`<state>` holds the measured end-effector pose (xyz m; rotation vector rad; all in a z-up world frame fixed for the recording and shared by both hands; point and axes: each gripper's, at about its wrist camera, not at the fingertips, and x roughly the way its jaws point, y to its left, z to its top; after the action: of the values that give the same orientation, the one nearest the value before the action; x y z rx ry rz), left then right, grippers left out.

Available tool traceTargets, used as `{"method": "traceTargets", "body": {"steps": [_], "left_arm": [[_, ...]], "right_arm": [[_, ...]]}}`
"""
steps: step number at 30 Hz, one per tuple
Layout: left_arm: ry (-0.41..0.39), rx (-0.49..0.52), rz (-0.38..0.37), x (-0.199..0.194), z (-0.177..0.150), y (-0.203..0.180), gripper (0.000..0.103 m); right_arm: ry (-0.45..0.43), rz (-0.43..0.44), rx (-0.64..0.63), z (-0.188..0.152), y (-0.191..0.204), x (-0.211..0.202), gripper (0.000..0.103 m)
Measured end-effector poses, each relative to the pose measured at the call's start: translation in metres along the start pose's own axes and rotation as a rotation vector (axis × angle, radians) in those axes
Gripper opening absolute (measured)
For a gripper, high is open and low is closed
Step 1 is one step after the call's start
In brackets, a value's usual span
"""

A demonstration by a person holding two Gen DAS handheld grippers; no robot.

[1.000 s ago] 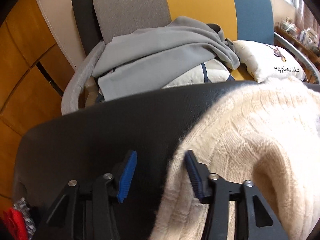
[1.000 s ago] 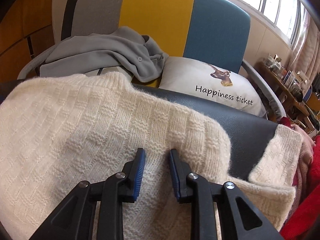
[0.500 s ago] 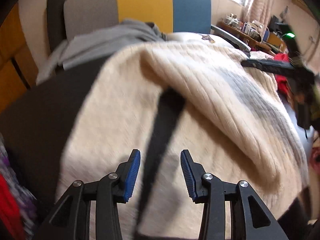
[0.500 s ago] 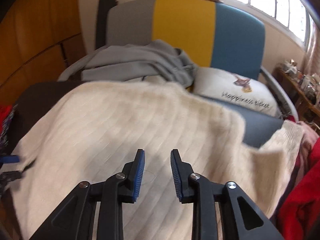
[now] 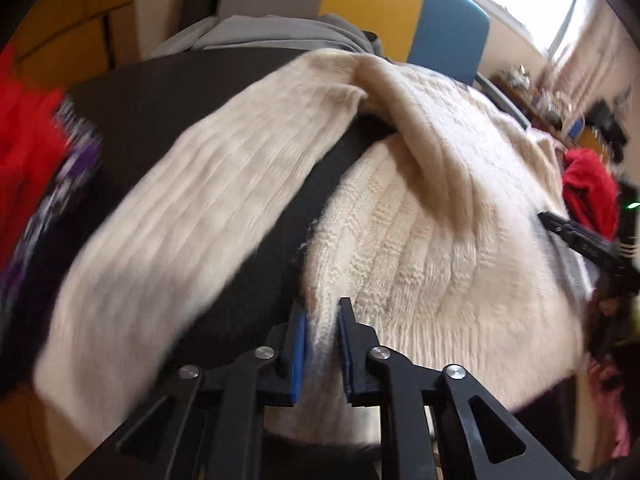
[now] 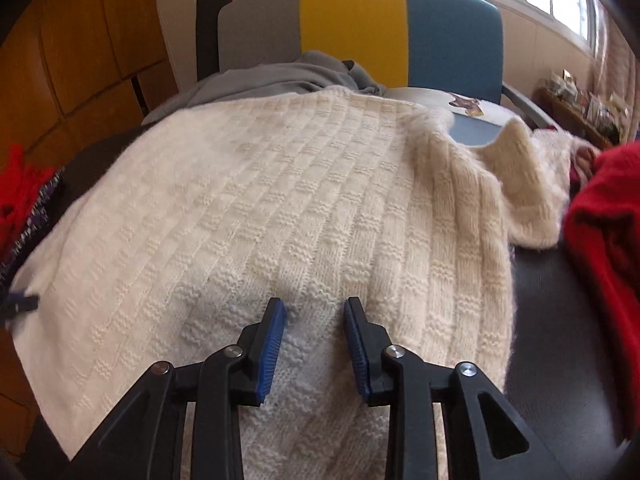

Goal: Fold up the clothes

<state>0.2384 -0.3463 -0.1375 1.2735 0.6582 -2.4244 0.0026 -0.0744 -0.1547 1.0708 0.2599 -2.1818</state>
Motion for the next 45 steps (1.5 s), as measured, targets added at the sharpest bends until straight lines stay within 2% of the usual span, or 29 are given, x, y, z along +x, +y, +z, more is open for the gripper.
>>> {"method": "traceTargets", "body": {"steps": [2,4,6,8,10,13,16,17,18,19,20,21,22,24,28,33,36,37,39,41,44,45], "left_arm": [[-0.046,-0.066,0.007,-0.023,-0.008,0.016,0.036],[-0.109,-0.122,0.038,-0.047,-0.012,0.034,0.067],[-0.169,-0.137,0.105,-0.067,-0.008,0.051,0.077],[-0.193,-0.121,0.155,-0.075,-0.003,0.060,0.081],[-0.194,-0.057,0.204,-0.069,0.008,0.058,0.093],[-0.153,0.053,0.249,-0.043,0.020,0.049,0.100],[-0.081,0.135,0.302,-0.006,0.027,0.039,0.099],[-0.050,0.159,0.332,0.009,0.028,0.037,0.095],[-0.018,0.180,0.363,0.025,0.029,0.035,0.078],[-0.018,0.161,0.344,0.031,0.034,0.035,0.056],[-0.030,0.128,0.307,0.033,0.041,0.036,0.044],[-0.033,0.125,0.309,0.036,0.050,0.033,0.014],[-0.032,0.131,0.325,0.040,0.061,0.029,0.011],[-0.038,0.143,0.350,0.054,0.087,0.026,0.011],[-0.030,0.120,0.429,0.082,0.144,0.045,0.011],[-0.006,0.078,0.587,0.105,0.204,0.076,0.011],[-0.003,0.005,0.698,0.104,0.228,0.098,0.011],[-0.010,-0.025,0.711,0.099,0.232,0.104,0.012],[-0.034,-0.092,0.700,0.085,0.237,0.113,0.017],[-0.092,-0.136,0.674,0.064,0.234,0.112,0.017],[-0.204,-0.108,0.590,0.037,0.223,0.089,0.028],[-0.222,-0.075,0.524,0.034,0.218,0.075,0.036]], "right_arm": [[-0.007,0.012,0.014,0.001,-0.002,0.001,0.030],[-0.012,0.011,0.014,0.001,-0.002,0.001,0.030],[-0.020,-0.005,-0.002,0.000,0.005,0.001,0.031],[-0.025,-0.012,-0.007,-0.001,0.007,0.000,0.031],[-0.028,-0.013,-0.006,-0.001,0.007,0.001,0.032],[-0.031,-0.011,-0.001,-0.001,0.007,0.000,0.032],[-0.032,-0.012,-0.001,-0.001,0.007,0.000,0.032],[-0.032,-0.011,-0.001,-0.001,0.008,0.000,0.032],[-0.033,-0.010,0.001,-0.001,0.008,0.000,0.032],[-0.033,-0.008,0.002,-0.001,0.007,0.000,0.032],[-0.034,-0.007,0.003,-0.001,0.007,0.000,0.032],[-0.034,-0.006,0.004,-0.001,0.007,0.000,0.032],[-0.035,-0.006,0.004,-0.001,0.008,0.000,0.032],[-0.036,-0.006,0.004,-0.001,0.007,0.000,0.033],[-0.036,-0.001,0.007,-0.001,0.006,0.000,0.033],[-0.034,0.012,0.020,0.000,0.004,0.000,0.033],[-0.032,0.014,0.021,0.000,0.004,0.000,0.033],[-0.032,0.014,0.022,0.000,0.004,0.000,0.033],[-0.032,0.016,0.024,0.000,0.004,0.001,0.033],[-0.032,0.019,0.028,0.000,0.004,0.001,0.033],[-0.034,0.022,0.031,0.000,0.004,0.001,0.033],[-0.034,0.020,0.031,0.000,0.004,0.001,0.033]]}}
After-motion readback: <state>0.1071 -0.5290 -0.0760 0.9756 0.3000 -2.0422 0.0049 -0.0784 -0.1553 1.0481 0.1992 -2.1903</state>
